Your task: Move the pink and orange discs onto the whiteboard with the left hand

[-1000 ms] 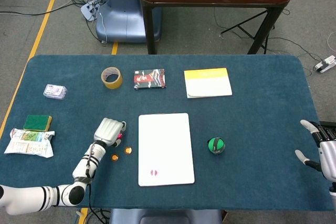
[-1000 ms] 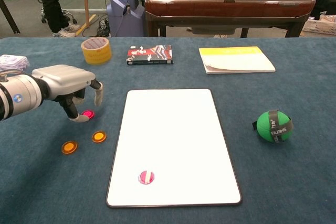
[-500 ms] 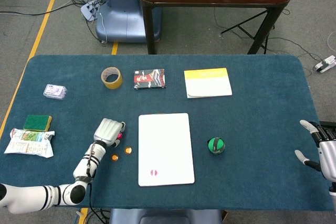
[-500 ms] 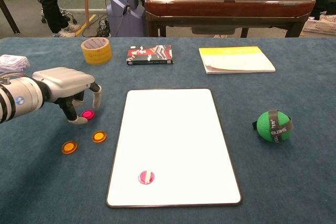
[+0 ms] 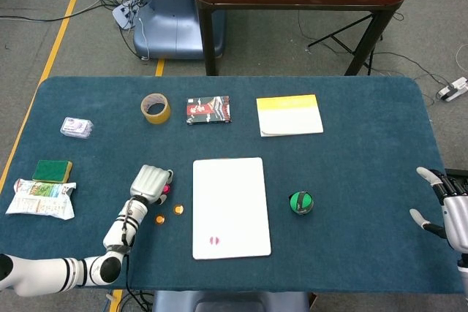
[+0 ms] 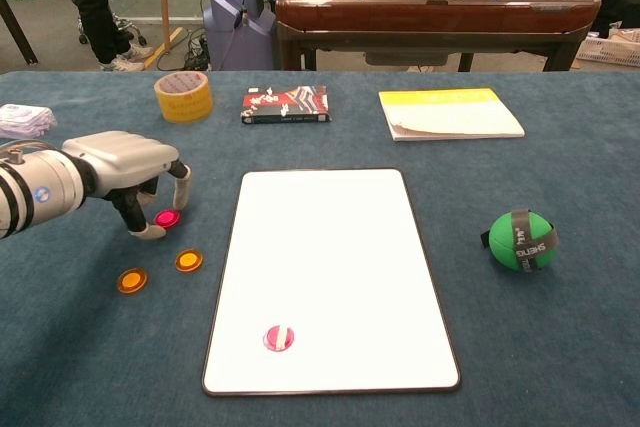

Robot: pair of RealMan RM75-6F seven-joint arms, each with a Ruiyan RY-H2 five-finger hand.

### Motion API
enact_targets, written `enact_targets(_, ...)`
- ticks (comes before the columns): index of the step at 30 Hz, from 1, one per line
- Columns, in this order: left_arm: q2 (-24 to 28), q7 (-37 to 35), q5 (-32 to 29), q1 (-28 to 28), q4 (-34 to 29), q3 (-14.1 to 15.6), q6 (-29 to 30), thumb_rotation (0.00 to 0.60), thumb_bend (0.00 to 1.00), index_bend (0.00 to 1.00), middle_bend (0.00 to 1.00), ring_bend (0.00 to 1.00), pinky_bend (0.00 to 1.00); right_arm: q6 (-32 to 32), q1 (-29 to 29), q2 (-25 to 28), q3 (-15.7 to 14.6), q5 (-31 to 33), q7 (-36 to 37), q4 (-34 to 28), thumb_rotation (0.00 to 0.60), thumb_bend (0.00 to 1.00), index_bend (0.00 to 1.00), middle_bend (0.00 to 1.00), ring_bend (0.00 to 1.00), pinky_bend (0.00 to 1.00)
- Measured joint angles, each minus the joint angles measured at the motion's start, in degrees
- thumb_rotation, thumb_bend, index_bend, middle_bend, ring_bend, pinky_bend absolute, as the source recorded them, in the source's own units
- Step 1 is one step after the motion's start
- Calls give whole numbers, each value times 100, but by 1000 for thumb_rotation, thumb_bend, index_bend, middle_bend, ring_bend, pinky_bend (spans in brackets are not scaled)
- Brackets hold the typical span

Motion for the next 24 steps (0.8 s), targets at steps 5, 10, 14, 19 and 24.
enact_targets(5,-4,-9,-26,-5,13,15,-23,600,282,559,1000,963,1000,-4,2,1,4,11,-8,-5,600,144,203,251,272,397)
enact_targets(10,-11,-11,-15,-14,18,21,-15,600,283,580,1000,964,1000,-8,4,2,3,13,-11,-9,600,144,203,251,272,397)
enact_targets(14,-6,-9,-12,-14,6,23,5,600,283,599,1000,964,1000,-1,2,3,2,9,0,-3,600,144,203,251,272,397)
enact_targets(19,28,-13,32,-18,-112,15,43,600,283,608,1000,965,1000,13,-2,6,0,-2,13,0,600,144,203,251,272,397)
enact_targets(24,127,-7,126,-38,-439,-22,122,600,283,611,1000,965,1000,14,-4,10,0,1,28,3,600,144,203,251,272,397)
